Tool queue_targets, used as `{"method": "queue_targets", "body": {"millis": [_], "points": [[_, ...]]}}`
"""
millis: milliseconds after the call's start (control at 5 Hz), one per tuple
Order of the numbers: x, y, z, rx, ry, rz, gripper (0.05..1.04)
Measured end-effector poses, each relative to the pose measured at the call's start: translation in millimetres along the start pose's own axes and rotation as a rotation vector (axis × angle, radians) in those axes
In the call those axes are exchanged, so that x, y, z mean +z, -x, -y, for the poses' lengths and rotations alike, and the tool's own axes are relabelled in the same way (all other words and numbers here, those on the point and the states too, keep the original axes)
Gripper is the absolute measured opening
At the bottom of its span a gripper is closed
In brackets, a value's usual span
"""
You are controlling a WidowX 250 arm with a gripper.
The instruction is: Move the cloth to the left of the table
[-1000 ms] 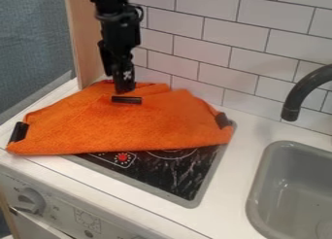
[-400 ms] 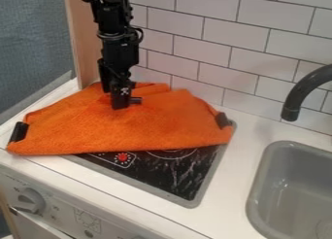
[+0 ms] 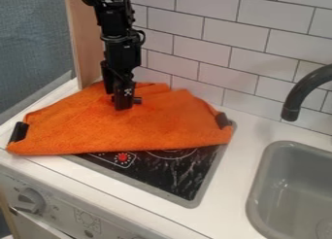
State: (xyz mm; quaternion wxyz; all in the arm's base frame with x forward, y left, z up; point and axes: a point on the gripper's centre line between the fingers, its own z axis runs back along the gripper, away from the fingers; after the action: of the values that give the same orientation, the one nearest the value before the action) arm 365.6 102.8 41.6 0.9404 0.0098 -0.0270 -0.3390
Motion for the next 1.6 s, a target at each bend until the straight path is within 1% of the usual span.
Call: {"method": "queue_targets", "body": {"millis": [200, 400, 600, 800, 1000, 1200, 1400, 1600], "points": [[-4.9, 0.1, 0.0, 0.0, 0.015, -0.01, 0.942], [-4.9, -1.4, -2.6, 0.004, -0.001, -0.001, 0.631], [-8.1, -0.6, -0.4, 0.004, 0.003, 0.001, 0.34], [-9.7, 0.3, -0.9, 0.004, 0.001, 0.004, 0.151], [-10.7, 1.3, 0.3, 0.006, 0.004, 0.004, 0.061], [-12.3, 1.2, 2.2, 0.005, 0.011, 0.009, 0.051], [-9.7, -0.6, 4.7, 0.003, 0.023, 0.027, 0.051], [5.4, -1.2, 8.9, -0.014, 0.015, 0.056, 0.051]]}}
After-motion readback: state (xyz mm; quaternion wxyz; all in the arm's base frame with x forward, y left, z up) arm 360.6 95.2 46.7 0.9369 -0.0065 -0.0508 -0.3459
